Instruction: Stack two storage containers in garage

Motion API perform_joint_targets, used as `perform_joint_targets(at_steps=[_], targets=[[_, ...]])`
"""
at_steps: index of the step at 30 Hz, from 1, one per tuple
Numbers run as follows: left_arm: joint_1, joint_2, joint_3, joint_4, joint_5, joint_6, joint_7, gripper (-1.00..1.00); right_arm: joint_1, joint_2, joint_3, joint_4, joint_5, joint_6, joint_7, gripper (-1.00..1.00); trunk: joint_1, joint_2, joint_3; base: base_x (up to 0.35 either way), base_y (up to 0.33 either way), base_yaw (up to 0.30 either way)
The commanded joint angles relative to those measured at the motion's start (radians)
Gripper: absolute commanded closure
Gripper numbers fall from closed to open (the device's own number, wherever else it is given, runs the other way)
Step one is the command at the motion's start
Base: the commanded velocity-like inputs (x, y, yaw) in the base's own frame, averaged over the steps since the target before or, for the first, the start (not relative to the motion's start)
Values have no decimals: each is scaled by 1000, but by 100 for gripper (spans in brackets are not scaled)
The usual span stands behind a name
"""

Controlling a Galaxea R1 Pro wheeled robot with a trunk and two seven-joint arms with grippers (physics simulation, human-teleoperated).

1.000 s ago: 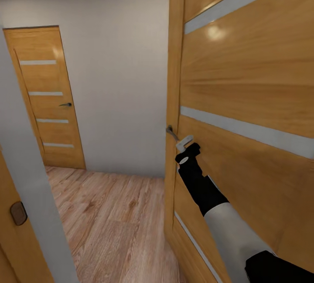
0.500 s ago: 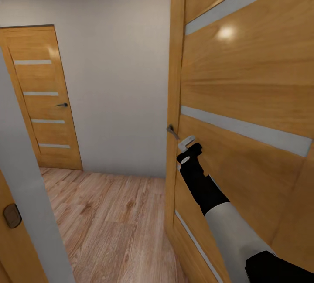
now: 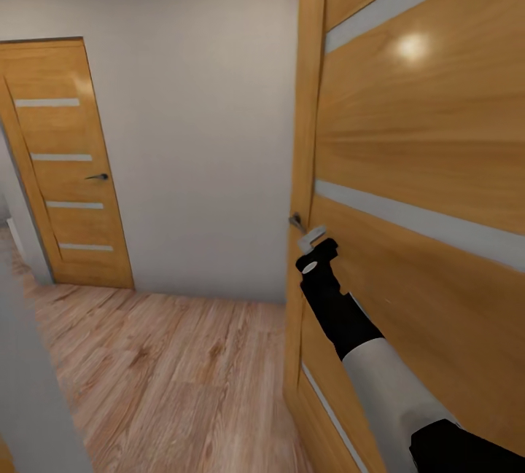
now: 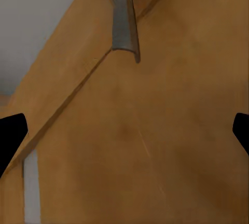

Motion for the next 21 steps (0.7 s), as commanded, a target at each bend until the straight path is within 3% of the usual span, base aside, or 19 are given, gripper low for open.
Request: perform_joint_targets(at_steps=[1,10,21], targets=[[0,0,0,0,6,-2,0,-100,-1,0,1,0,10,6,-5,-100,1,0,-1,317,0,0],[0,-1,0,0,6,-2,0,-100,-1,0,-1,1,8,6,-5,-100,1,0,-1,296,0,0],[0,-2,-1,-1,6,-2,0,-100,-1,0,-6,1,6,5,-5,-100,1,0,-1,33,0,0]])
